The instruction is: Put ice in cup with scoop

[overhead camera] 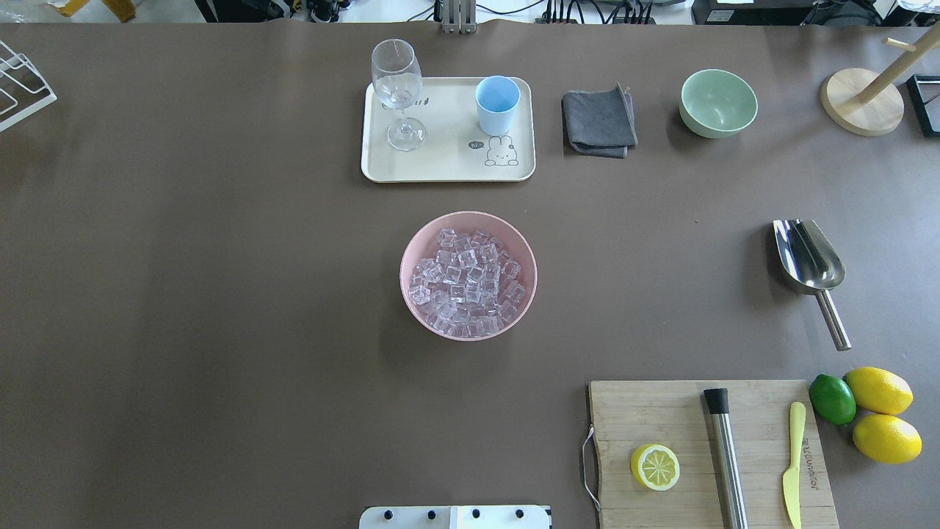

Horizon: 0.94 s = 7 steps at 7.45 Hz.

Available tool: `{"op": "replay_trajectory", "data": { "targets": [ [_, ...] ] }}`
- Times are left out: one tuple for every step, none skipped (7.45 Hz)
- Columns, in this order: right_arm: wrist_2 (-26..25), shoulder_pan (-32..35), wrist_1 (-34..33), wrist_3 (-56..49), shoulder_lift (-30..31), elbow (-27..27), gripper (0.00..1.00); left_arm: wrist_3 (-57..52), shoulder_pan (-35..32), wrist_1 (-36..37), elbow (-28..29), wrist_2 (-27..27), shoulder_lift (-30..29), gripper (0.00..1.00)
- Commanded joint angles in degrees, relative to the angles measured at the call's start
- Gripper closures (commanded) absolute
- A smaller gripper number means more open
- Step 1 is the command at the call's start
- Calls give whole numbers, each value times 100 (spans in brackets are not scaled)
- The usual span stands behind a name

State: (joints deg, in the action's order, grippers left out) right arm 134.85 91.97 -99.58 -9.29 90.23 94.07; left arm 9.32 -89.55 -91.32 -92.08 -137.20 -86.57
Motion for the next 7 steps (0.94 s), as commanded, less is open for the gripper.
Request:
{"op": "replay_trajectory", "data": {
  "targets": [
    [41, -4, -52, -37, 55, -3, 0, 0, 17, 0, 6, 0, 9, 1],
    [50, 5, -44, -38, 82, 58, 0, -9, 17, 0, 6, 0, 9, 1],
    [42, 5, -44, -38, 100, 15, 0, -9, 17, -17, 41, 0, 9, 1],
    [33, 5, -44, -38, 91, -3, 0, -9, 17, -18, 67, 0, 9, 1],
    [33, 5, -44, -38, 100, -12, 0, 0, 34, -18, 85, 0, 0, 1],
    [33, 5, -35, -38, 100, -20, 0, 26, 95, -9, 41, 0, -9, 1],
    [24, 5, 17, -20, 126, 14, 0, 35, 96, -17, 24, -9, -44, 1]
  ]
}}
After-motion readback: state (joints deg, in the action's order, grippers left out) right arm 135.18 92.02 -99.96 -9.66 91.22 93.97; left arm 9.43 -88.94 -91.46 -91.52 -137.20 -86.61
